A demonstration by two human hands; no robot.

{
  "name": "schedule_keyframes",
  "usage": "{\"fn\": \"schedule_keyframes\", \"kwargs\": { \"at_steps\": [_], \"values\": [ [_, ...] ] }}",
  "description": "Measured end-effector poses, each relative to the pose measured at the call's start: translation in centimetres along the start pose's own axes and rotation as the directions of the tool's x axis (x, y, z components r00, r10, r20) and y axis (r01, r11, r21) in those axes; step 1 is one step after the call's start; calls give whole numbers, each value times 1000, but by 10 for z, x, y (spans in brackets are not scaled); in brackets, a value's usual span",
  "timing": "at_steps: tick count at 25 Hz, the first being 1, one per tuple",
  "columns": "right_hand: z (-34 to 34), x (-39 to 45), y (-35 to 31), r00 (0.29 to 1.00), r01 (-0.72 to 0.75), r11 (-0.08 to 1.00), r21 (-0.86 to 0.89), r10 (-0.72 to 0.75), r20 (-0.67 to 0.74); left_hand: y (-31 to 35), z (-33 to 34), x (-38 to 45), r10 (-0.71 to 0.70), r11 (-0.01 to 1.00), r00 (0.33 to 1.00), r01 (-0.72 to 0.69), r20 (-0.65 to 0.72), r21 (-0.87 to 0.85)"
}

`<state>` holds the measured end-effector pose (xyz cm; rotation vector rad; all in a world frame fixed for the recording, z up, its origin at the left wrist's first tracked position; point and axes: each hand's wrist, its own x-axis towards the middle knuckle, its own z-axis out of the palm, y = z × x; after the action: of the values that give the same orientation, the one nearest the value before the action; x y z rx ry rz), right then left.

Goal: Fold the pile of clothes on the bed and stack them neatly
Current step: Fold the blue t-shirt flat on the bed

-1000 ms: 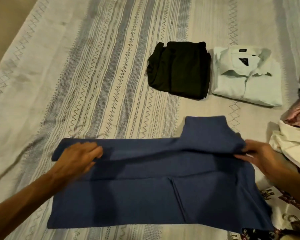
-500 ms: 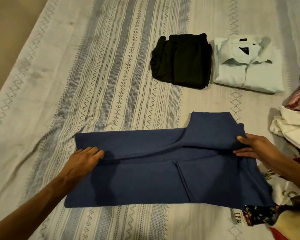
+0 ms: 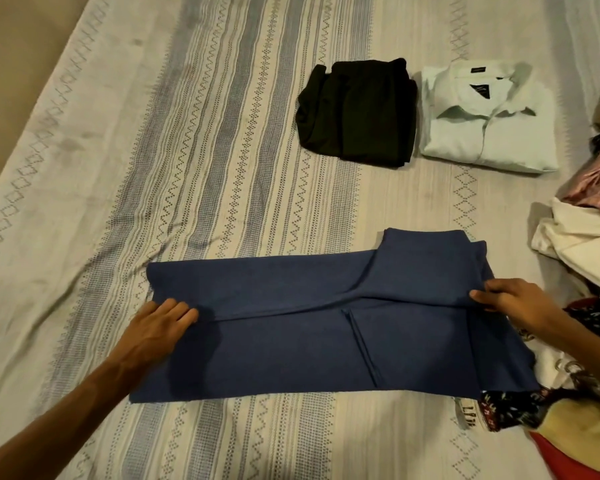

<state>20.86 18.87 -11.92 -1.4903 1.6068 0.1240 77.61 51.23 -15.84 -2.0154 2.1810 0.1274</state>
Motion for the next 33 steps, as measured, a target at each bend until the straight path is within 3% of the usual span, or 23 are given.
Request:
{"fn": "schedule_keyframes", "kwargs": {
  "at_steps": [4, 6, 8, 10, 12, 15, 18, 21, 24, 27, 29, 32, 33],
  "values": [
    [6, -2, -6, 1000, -25, 997, -69, 24, -20, 16, -11, 15, -244, 959, 968, 249, 50, -139],
    [11, -2, -16, 995, -28, 998, 58, 33, -98, 44, -23, 35, -315, 898, 949, 303, 16, -319],
    [17, -3, -23, 983, -73, 963, 261, 114, -143, 86, -36, 64, -299, 758, 954, 256, 28, -600],
    [22, -3, -23, 971, -62, 962, 267, 120, -205, 139, -45, 104, -254, 541, 966, 188, 54, -819],
    [25, -4, -23, 967, -14, 972, 234, 73, -245, 190, -54, 144, -268, 387, 955, 227, 127, -894],
    [22, -7, -25, 972, 19, 966, 257, 43, -232, 240, -62, 187, -267, 199, 895, 415, 358, -888],
    [18, -9, -22, 982, -112, 901, 419, 164, -89, 255, -53, 190, -328, 191, 870, 442, 368, -876],
    [16, -12, -20, 981, -187, 765, 616, 182, 71, 257, -49, 165, -320, 266, 923, 305, 215, -914],
    [17, -13, -14, 984, -171, 771, 613, 163, 69, 259, -49, 140, -335, 389, 937, 233, 99, -891],
    [22, -11, -7, 970, -242, 818, 522, 223, 100, 261, -41, 137, -261, 490, 934, 347, 246, -799],
    [24, -8, -6, 968, -249, 819, 517, 234, 94, 267, -44, 140, -322, 467, 903, 413, 284, -782],
    [22, -6, -7, 974, -223, 824, 521, 205, 92, 278, -56, 150, -537, 312, 817, 424, 210, -850],
    [21, -7, -7, 974, -225, 812, 539, 204, 99, 280, -58, 155, -551, 272, 802, 434, 231, -859]
  ]
}}
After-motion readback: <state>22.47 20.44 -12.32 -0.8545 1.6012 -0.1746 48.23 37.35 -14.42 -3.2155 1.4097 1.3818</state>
